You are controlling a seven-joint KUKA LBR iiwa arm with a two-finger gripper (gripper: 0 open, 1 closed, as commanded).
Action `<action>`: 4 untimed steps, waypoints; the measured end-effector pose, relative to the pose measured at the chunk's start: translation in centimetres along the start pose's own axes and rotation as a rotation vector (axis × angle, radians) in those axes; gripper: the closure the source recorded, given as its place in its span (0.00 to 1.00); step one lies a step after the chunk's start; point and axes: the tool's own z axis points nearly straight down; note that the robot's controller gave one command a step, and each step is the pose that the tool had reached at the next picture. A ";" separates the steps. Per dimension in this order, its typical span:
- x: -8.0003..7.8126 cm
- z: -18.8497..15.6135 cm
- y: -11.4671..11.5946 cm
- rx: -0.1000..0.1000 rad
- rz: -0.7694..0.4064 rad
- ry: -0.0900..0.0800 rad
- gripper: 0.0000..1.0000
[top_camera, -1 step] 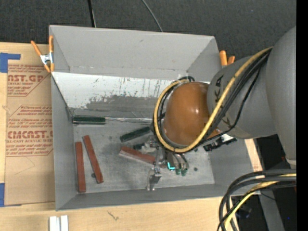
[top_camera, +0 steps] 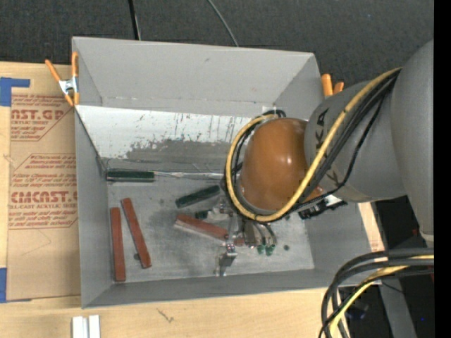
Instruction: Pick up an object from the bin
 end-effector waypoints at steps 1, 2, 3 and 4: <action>-3.3 5.8 -1.9 -0.005 0.004 -0.017 0.00; -3.2 5.5 -1.8 -0.005 0.003 -0.014 0.00; -3.4 5.4 -1.6 -0.003 0.001 -0.004 0.00; -3.3 5.3 -1.6 -0.002 0.001 -0.003 0.00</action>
Offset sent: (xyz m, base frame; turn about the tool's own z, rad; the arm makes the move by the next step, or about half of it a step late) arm 0.0237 -0.0213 -0.0641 -0.0304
